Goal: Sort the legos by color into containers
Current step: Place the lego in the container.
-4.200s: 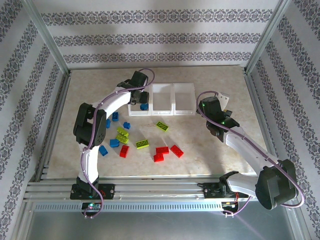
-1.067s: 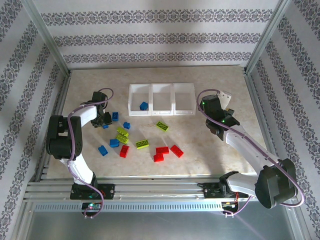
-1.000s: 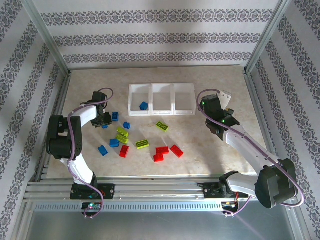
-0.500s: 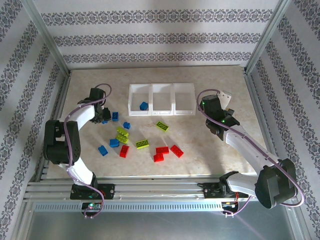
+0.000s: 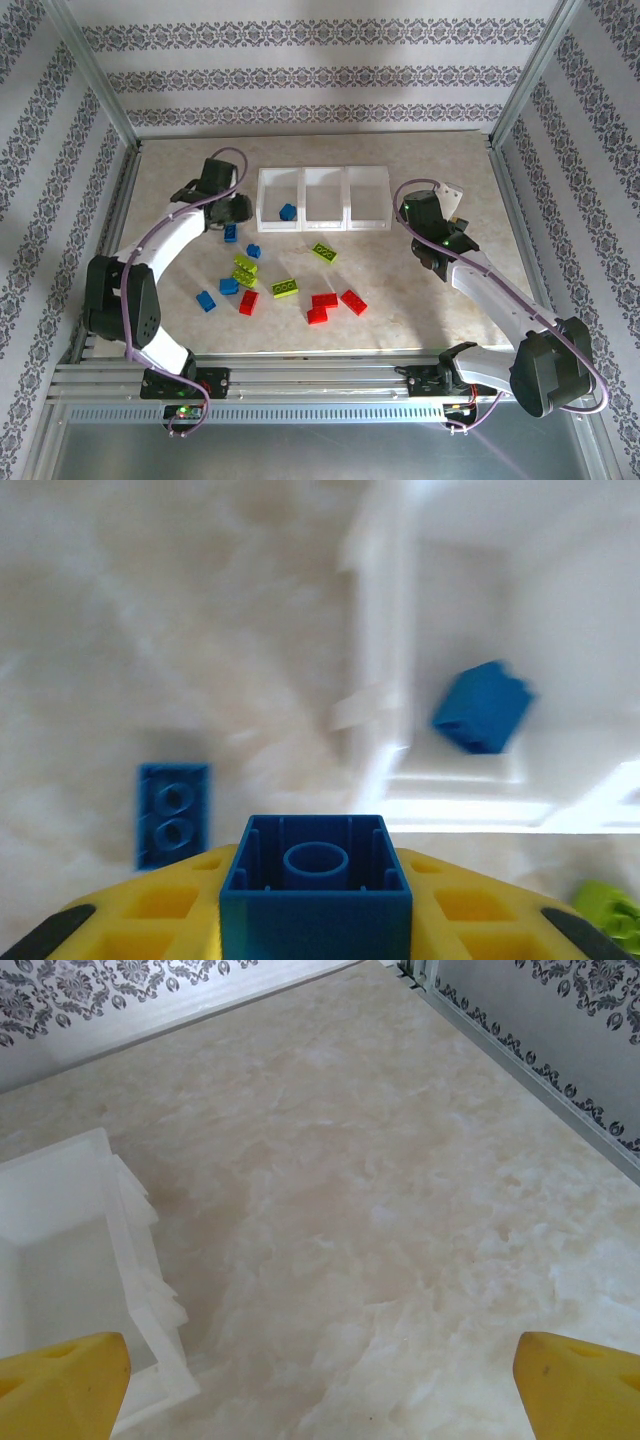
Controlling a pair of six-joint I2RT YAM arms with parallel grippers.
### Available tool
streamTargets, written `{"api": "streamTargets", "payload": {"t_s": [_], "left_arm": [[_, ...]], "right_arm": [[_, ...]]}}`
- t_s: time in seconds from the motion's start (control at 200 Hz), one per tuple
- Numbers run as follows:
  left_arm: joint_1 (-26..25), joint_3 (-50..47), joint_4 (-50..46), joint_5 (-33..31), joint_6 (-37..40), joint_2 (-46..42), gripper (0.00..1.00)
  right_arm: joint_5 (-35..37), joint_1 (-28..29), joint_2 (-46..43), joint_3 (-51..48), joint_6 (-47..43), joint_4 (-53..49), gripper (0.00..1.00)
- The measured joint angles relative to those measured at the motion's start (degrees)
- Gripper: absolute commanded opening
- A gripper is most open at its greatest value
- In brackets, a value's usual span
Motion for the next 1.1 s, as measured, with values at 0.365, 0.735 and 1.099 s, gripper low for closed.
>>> {"api": "streamTargets", "payload": {"t_s": [0.365, 0.735, 1.099], "left_arm": [[-6.71, 19.74, -1.01, -1.07, 1.95, 17.25, 0.38], [-6.73, 30.86, -5.01, -3.91, 4.52, 29.53, 0.43], [-6.73, 32.41, -5.95, -4.92, 5.05, 32.09, 0.47]], "right_arm": [[0.09, 0.00, -2.89, -2.08, 0.17, 0.09, 0.98], [1.60, 0.00, -6.32, -3.72, 0.20, -0.24, 0.99], [1.95, 0.00, -6.49, -3.93, 0.20, -0.28, 0.98]]}}
